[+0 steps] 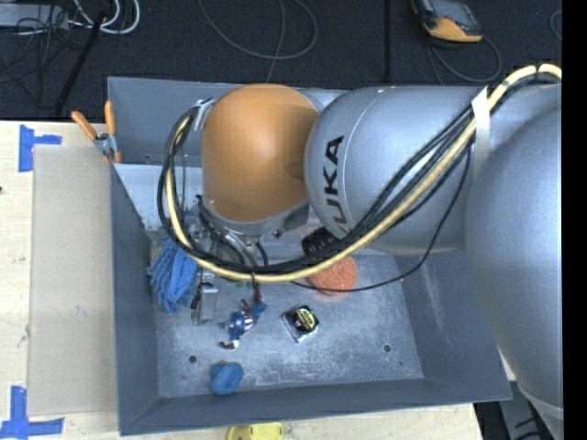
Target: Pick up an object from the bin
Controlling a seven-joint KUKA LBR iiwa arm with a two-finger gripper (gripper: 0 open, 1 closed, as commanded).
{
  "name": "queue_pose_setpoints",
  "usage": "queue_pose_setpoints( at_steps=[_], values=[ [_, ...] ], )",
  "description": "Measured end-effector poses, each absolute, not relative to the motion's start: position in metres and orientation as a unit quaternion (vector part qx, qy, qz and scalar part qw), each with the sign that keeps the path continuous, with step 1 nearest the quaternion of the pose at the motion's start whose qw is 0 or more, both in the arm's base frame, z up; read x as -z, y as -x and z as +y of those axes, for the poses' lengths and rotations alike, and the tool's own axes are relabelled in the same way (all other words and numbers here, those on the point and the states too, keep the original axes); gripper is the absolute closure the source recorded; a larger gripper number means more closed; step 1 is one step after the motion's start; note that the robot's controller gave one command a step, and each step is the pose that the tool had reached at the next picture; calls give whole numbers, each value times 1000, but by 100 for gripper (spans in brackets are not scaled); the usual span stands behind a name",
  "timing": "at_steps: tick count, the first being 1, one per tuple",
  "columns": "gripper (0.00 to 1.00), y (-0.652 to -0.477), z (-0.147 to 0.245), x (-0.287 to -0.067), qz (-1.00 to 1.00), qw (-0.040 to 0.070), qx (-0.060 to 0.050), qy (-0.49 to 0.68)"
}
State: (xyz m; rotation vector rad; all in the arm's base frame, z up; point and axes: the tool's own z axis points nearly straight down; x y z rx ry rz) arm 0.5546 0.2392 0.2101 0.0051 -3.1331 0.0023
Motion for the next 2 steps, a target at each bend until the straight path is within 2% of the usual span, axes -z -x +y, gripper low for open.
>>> queue_pose_setpoints(
  at_steps=[1,2],
  values=[
    [0,-556,238,-215,-1000,0,0,1],
    [0,-565,234,-178,-1000,-3,1,-27]
  ],
)
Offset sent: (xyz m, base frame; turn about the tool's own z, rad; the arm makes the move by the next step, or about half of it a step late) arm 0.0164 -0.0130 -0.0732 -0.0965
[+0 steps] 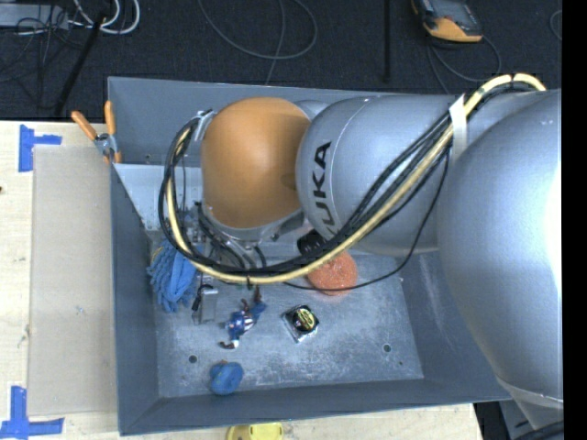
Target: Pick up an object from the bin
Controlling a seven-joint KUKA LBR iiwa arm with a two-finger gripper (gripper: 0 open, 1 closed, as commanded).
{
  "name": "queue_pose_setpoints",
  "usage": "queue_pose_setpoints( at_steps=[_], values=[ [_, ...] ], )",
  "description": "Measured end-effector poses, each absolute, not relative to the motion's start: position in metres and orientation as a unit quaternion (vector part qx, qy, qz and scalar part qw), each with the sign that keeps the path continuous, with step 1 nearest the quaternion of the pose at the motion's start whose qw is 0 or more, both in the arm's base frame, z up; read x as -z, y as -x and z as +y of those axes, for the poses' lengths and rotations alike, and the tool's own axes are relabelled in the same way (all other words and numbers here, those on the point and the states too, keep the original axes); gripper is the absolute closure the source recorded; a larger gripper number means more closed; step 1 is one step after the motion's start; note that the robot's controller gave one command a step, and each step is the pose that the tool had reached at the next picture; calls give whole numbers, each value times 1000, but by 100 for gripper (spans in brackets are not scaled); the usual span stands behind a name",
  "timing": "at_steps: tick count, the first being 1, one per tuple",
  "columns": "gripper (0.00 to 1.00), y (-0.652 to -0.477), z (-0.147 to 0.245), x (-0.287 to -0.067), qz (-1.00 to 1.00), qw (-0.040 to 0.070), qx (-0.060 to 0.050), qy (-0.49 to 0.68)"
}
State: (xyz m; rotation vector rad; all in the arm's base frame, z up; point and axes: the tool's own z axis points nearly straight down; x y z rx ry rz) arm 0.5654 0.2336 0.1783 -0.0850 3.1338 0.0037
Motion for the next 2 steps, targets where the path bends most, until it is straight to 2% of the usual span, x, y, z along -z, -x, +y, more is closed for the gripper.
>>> queue_pose_setpoints(
  at_steps=[1,2],
  values=[
    [0,-569,234,-143,994,-2,1,109],
    [0,-592,231,-121,992,2,-1,129]
  ],
)
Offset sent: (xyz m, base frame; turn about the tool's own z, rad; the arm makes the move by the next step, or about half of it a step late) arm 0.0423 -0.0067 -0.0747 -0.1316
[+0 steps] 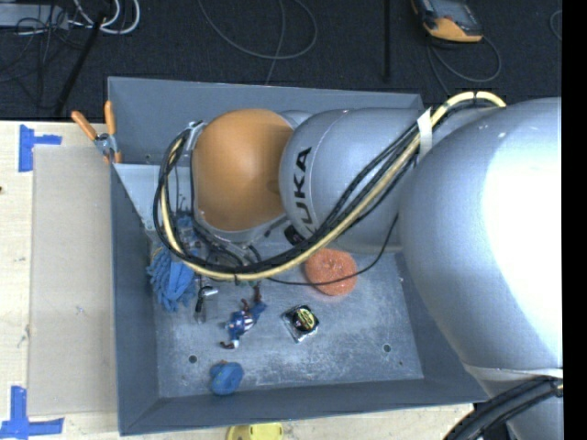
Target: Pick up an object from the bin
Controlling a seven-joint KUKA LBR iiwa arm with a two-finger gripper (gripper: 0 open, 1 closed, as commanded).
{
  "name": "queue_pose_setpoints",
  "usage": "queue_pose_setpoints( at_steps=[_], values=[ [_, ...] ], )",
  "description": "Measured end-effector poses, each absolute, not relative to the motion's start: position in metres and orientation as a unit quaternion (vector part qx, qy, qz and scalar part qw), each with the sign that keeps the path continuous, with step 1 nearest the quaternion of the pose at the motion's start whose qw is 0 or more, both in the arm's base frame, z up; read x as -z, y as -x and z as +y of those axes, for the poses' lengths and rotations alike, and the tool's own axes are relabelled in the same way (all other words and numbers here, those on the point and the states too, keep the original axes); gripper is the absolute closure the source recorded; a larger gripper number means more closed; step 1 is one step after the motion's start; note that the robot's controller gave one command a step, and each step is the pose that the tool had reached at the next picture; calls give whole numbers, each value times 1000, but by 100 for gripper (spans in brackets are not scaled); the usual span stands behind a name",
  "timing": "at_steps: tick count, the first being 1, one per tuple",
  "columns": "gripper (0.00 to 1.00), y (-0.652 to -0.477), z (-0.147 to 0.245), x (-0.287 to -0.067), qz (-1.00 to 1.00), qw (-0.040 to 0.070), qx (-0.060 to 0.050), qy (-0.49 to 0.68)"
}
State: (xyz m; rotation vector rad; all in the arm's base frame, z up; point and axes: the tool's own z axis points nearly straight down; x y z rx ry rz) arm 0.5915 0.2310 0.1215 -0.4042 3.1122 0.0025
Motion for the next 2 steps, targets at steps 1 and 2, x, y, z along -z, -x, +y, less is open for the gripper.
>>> queue_pose_setpoints(
  at_steps=[1,2],
  values=[
    [100,-608,236,-76,997,8,-4,74],
    [100,-608,236,-76,997,8,-4,74]
  ],
)
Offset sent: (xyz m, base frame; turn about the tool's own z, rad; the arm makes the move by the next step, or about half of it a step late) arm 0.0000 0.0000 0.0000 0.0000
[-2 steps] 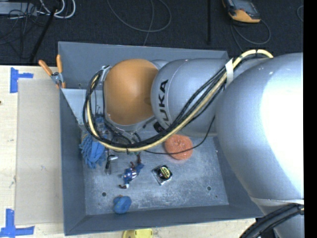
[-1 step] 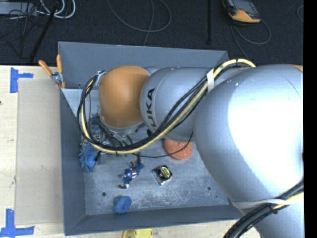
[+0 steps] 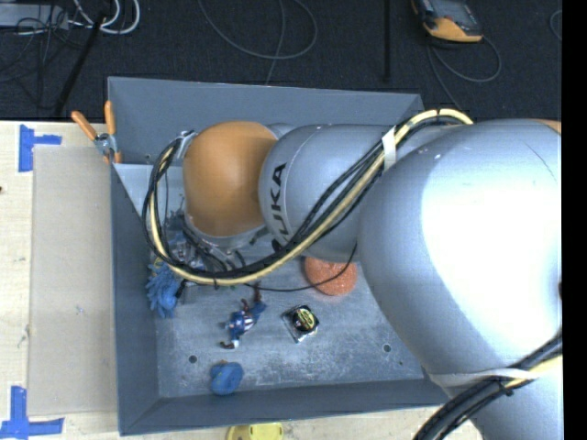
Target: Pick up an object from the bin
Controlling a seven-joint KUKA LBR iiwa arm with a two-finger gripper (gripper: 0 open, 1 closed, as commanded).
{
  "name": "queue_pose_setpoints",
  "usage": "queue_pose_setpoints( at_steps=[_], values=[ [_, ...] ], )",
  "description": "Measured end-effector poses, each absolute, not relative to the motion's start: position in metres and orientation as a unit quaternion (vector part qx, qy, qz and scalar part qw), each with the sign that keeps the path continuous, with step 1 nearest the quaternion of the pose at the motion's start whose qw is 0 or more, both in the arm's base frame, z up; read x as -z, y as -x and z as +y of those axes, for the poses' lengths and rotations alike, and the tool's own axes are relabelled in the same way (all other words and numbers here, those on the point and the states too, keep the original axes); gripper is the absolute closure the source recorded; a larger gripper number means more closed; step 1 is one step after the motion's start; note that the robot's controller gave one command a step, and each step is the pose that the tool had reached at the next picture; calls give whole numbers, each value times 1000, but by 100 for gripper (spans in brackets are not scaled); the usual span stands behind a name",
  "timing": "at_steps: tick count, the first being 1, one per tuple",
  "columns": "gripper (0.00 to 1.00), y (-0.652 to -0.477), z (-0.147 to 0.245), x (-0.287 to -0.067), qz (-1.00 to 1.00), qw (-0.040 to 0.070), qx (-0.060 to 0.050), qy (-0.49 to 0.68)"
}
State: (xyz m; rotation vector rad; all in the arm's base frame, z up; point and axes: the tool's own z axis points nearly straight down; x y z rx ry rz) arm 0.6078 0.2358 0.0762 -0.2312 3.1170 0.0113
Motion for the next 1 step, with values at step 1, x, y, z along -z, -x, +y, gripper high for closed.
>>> queue_pose_setpoints(
  at_steps=[1],
  values=[
    [100,-611,238,-228,999,2,-1,34]
  ],
)
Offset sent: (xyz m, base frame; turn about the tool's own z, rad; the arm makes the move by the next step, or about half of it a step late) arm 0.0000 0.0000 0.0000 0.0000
